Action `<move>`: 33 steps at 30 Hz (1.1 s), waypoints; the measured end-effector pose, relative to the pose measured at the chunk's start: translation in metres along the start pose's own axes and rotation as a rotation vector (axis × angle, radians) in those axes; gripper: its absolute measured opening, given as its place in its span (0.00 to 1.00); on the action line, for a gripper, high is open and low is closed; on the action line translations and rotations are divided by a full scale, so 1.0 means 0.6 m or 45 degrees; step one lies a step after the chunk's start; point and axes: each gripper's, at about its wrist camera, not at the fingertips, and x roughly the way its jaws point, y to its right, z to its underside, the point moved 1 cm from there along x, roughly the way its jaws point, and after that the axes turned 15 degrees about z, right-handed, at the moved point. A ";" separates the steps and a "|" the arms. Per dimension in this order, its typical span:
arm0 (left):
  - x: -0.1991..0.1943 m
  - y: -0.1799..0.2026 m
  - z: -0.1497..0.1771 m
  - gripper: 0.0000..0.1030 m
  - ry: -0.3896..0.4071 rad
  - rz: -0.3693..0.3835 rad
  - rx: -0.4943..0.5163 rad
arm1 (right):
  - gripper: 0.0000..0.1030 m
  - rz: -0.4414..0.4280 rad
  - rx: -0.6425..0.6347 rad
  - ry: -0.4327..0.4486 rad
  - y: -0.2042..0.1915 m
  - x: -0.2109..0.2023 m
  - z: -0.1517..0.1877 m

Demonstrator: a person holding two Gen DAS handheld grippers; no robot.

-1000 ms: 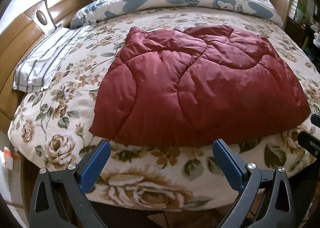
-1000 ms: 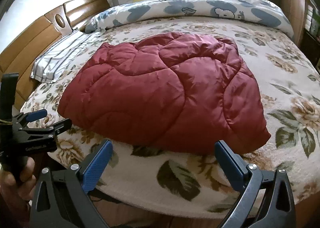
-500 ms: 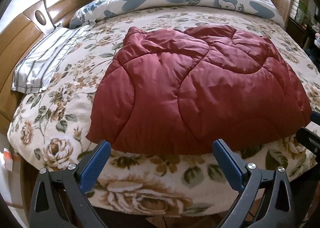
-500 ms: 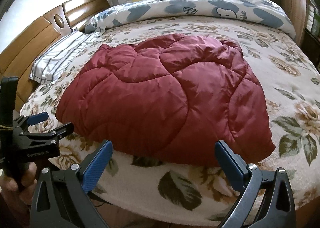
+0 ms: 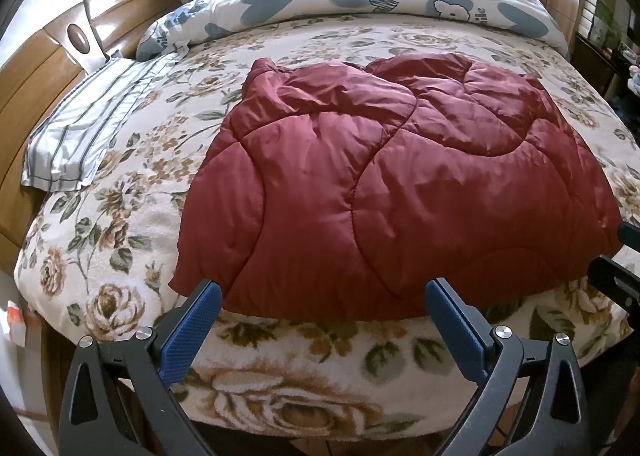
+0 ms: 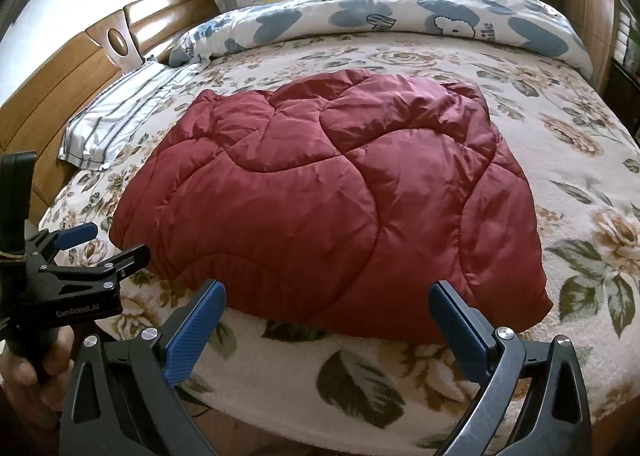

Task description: Fold large clothes

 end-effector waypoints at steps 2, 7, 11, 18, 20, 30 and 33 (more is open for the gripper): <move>0.000 0.000 -0.001 0.99 0.002 0.001 0.000 | 0.99 0.002 0.000 0.002 0.000 0.000 0.001; 0.000 0.000 -0.002 0.99 0.003 0.001 0.001 | 0.99 0.002 0.000 0.001 0.001 0.002 0.000; 0.000 0.000 -0.001 0.99 0.003 -0.002 0.003 | 0.99 0.002 0.000 -0.002 0.001 0.004 -0.003; 0.003 -0.002 -0.008 0.99 0.006 -0.002 0.004 | 0.99 0.003 -0.002 0.000 0.001 0.006 -0.005; 0.004 -0.003 -0.008 0.99 0.006 0.000 0.003 | 0.99 0.002 0.000 -0.001 0.002 0.005 -0.003; 0.005 -0.003 -0.010 0.99 0.026 -0.003 0.004 | 0.99 0.005 0.002 -0.001 0.004 0.011 -0.008; 0.006 -0.002 -0.010 0.99 0.022 -0.008 0.007 | 0.99 0.004 -0.001 0.000 0.005 0.010 -0.008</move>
